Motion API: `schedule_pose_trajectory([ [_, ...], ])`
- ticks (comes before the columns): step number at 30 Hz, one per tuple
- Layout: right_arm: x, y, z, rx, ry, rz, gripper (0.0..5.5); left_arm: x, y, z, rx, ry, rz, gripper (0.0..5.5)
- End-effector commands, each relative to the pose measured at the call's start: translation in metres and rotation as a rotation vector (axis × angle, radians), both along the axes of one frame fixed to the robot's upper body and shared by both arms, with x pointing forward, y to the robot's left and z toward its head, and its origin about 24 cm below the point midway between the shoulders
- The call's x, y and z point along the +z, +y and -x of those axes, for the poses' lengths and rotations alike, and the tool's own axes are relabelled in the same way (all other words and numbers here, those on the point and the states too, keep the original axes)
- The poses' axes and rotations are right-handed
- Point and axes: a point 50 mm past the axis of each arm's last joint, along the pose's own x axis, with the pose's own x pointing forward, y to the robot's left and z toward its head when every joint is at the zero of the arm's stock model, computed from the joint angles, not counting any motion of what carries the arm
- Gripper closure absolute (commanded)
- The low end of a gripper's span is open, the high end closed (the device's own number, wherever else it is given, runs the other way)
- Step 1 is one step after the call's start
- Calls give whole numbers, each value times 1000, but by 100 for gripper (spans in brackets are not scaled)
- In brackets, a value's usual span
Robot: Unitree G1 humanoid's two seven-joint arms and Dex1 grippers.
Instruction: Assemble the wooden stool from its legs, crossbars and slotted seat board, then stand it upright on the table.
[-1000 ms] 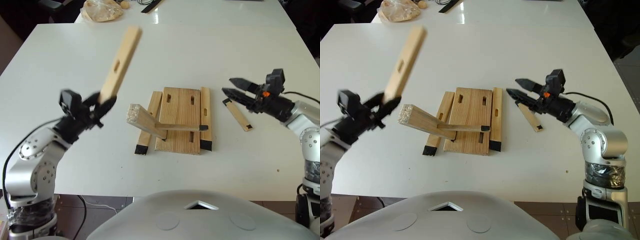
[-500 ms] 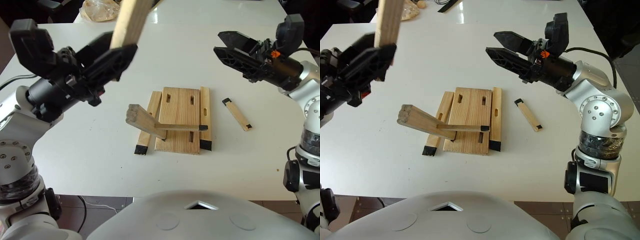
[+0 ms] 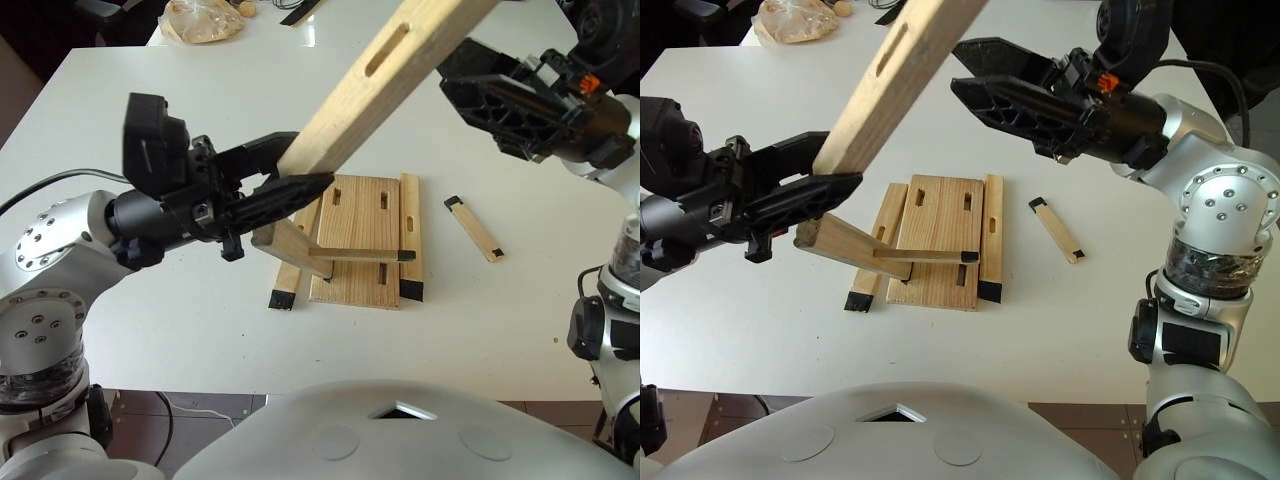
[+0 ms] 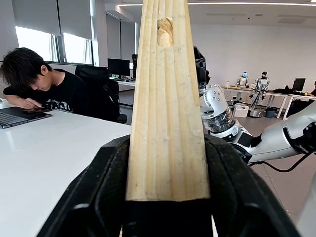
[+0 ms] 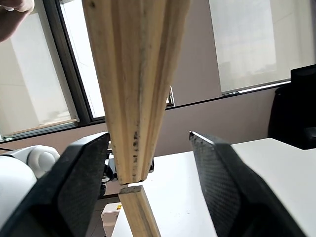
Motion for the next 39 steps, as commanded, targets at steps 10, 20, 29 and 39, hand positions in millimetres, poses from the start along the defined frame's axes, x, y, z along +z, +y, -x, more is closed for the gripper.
schedule_pose_trajectory([
  [10,11,6,11,97,-58,35,252,-6,3,5,-43,-6,-58,346],
  [20,11,12,13,124,-90,69,252,-13,7,6,-57,12,-88,346],
  [29,6,18,12,133,-118,106,252,-19,3,8,-99,31,-102,346],
  [39,2,18,16,139,-133,118,347,-21,4,4,-99,46,-97,346],
])
